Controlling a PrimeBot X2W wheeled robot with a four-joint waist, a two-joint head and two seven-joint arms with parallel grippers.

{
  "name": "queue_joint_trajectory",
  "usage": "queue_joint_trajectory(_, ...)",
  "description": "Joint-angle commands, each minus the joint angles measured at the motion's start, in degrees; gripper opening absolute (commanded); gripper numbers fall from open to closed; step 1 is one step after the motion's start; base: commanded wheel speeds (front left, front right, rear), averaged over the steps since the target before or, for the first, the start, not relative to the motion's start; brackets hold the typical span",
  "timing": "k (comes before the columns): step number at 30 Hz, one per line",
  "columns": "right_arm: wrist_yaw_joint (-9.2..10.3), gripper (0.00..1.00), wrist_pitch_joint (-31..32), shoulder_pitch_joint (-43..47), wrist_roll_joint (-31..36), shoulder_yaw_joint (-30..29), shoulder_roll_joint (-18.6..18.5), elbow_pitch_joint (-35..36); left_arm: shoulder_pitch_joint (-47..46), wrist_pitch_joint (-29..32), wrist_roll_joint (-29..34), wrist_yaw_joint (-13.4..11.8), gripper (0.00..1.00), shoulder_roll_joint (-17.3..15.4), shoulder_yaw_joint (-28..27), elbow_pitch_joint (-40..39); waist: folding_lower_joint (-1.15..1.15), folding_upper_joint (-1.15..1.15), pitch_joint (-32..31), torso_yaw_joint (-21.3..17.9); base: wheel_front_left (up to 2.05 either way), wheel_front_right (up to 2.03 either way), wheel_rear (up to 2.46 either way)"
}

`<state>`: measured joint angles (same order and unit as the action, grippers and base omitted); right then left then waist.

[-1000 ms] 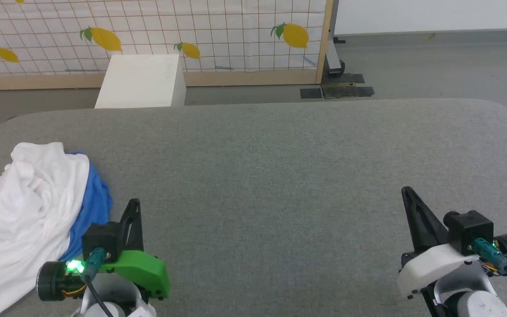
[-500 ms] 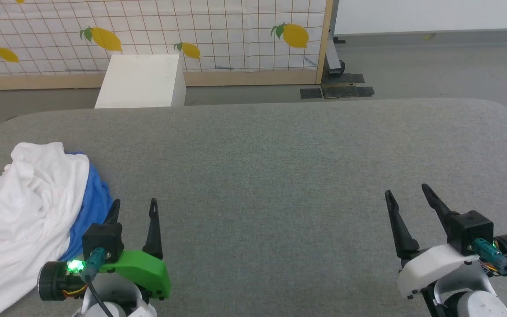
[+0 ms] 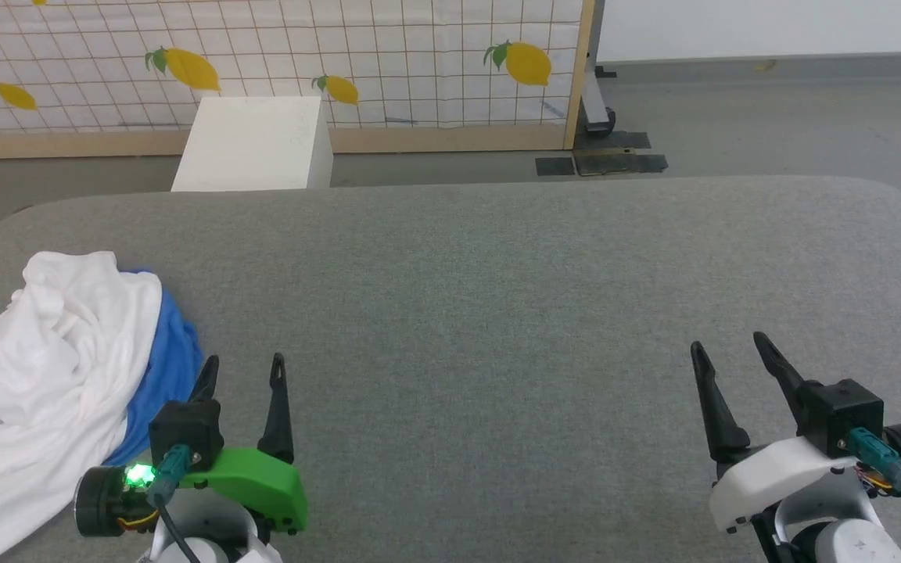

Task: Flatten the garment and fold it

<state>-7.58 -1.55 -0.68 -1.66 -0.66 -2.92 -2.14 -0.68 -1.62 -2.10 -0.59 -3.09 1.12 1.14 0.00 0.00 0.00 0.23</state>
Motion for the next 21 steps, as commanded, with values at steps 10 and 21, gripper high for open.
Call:
queue_joint_trajectory(10,0.02,1.0,-1.7,0.6,-1.5,-0.5,0.0,-1.5,0.3,-1.7,-1.3,-0.9,1.0,0.0,-0.2,0.5,0.0,0.0,-0.3,2.7,0.0,0.0,0.0)
queue_joint_trajectory(21,0.03,1.0,-3.0,0.8,-2.3,-0.6,0.0,-2.8,1.1,-3.0,-1.9,-1.5,1.0,0.0,-0.9,0.6,0.0,0.0,-0.4,6.7,0.0,0.0,0.0)
